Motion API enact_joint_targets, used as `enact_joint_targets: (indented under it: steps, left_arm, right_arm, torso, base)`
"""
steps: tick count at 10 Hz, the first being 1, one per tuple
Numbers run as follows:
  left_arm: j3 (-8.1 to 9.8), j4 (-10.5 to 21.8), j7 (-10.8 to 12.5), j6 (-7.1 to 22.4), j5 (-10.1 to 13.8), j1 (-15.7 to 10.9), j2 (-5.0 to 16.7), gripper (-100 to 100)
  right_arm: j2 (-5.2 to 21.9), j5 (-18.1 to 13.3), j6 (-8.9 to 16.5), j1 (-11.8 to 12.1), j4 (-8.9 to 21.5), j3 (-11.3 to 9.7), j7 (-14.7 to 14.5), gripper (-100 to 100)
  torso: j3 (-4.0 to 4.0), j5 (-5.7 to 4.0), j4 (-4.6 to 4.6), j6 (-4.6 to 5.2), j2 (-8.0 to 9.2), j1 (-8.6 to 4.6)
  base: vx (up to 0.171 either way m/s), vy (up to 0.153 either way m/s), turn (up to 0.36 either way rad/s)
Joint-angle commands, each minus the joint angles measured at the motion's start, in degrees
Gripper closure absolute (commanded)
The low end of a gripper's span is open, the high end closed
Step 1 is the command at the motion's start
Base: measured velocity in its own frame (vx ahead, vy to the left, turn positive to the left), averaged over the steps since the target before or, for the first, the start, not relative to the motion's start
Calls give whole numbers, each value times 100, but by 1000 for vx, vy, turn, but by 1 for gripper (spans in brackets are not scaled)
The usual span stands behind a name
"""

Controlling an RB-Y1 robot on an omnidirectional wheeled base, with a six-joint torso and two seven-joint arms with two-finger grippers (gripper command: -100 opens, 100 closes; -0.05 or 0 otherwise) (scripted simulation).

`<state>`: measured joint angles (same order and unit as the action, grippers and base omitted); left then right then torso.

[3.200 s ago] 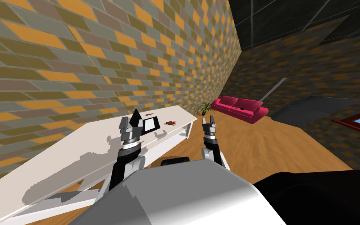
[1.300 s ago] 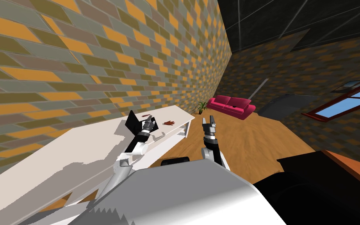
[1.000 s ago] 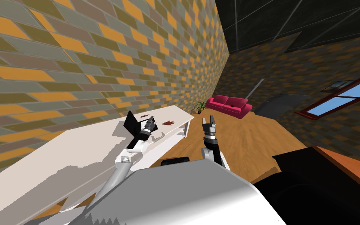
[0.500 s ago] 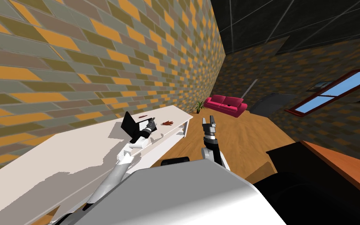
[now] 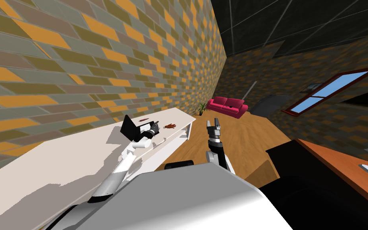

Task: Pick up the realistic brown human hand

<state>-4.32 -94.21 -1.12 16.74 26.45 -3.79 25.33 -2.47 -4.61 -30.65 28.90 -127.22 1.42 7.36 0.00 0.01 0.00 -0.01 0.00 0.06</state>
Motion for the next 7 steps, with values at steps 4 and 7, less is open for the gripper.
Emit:
enact_joint_targets:
  steps: [4, 7]
  left_arm:
    - [-33, 470, 19, 711, 294, -335, 219, -100]
    - [-57, 776, 40, 1137, 502, -571, 374, -100]
  right_arm:
    - [0, 0, 0, 0, 0, 0, 0, 0]
    - [0, 0, 0, 0, 0, 0, 0, 0]
  torso:
    - [0, -1, 0, 1, -1, -3]
    - [-1, -1, 0, 2, -2, -5]
  base:
    - [-6, 12, -78]
    - [-3, 8, -79]
